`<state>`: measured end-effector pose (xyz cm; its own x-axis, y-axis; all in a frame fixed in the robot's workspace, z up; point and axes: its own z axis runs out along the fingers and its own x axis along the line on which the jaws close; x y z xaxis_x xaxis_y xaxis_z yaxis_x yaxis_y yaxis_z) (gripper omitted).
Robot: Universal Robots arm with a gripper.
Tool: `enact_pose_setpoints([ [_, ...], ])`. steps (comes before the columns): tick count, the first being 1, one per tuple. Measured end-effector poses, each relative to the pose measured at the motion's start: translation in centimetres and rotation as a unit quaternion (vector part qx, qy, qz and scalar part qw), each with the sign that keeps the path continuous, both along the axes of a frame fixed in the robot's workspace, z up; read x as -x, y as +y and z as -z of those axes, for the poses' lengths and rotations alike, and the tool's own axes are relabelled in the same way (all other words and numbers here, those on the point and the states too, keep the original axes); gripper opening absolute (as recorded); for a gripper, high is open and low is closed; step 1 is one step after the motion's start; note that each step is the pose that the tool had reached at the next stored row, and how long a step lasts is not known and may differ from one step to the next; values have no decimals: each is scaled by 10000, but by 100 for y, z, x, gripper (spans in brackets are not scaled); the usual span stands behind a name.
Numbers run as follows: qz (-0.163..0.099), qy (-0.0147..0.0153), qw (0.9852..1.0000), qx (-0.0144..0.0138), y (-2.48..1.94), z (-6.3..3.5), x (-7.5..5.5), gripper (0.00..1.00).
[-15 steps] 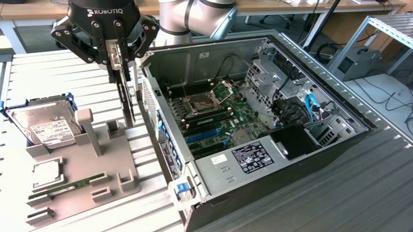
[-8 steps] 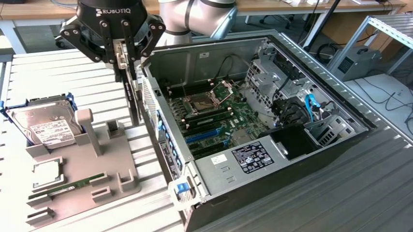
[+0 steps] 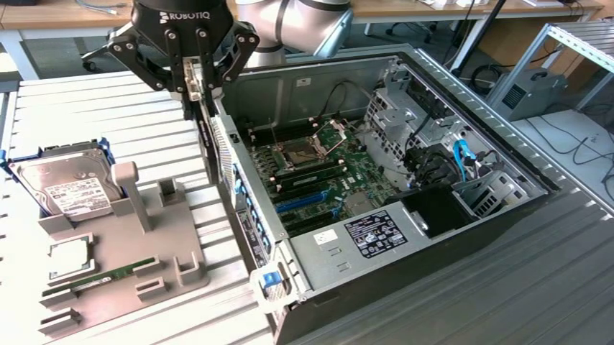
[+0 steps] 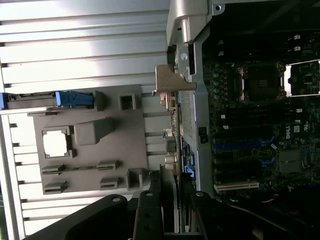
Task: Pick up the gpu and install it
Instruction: 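Pick up the gpu and move the gpu toward the slot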
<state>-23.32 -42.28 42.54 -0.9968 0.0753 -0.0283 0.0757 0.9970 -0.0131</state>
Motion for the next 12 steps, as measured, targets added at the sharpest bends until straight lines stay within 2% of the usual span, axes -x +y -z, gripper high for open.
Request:
enact_pose_setpoints([
  [12,0,0,10000,0,0,0,-152,27],
])
